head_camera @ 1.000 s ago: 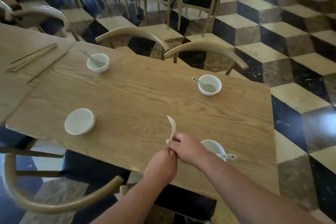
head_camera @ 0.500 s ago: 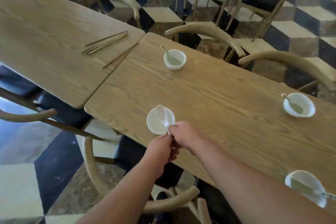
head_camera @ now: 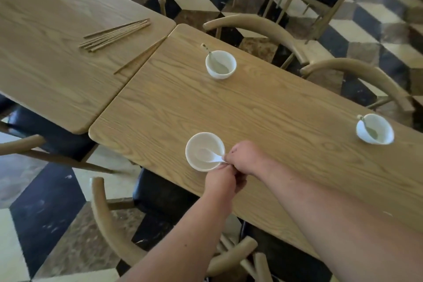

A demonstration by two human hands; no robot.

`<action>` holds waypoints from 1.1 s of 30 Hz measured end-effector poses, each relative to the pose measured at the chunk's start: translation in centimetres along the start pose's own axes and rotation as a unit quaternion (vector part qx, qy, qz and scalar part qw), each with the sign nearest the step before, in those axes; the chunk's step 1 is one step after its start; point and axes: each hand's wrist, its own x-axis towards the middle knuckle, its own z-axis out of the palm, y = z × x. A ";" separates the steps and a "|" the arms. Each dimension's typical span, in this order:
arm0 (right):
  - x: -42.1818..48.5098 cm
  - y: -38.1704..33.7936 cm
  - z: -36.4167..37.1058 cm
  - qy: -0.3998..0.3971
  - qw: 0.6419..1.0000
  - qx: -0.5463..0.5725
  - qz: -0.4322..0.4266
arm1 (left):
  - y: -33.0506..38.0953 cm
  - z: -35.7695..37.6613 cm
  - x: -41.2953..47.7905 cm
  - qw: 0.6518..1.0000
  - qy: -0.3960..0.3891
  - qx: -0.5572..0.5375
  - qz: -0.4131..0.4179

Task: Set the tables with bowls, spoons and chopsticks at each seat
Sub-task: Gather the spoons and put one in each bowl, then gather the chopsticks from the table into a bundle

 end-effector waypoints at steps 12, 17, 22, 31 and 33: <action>-3.9 3.2 0.0 0.082 0.992 0.093 0.009 | -0.5 -0.1 -0.8 0.979 0.023 0.204 -0.013; -10.8 10.3 -2.2 0.167 0.985 0.047 -0.012 | -1.4 3.7 -5.4 0.823 -0.031 0.545 0.156; -19.5 18.0 -5.4 0.248 0.968 0.039 -0.029 | -3.8 11.0 -11.7 0.629 -0.075 0.720 0.283; -36.7 36.6 -7.1 0.432 0.900 -0.047 -0.015 | -17.9 22.3 -26.2 0.417 -0.101 0.769 0.474; -40.8 41.1 -6.6 0.420 0.906 -0.043 0.011 | -21.9 23.9 -29.7 0.398 -0.093 0.773 0.485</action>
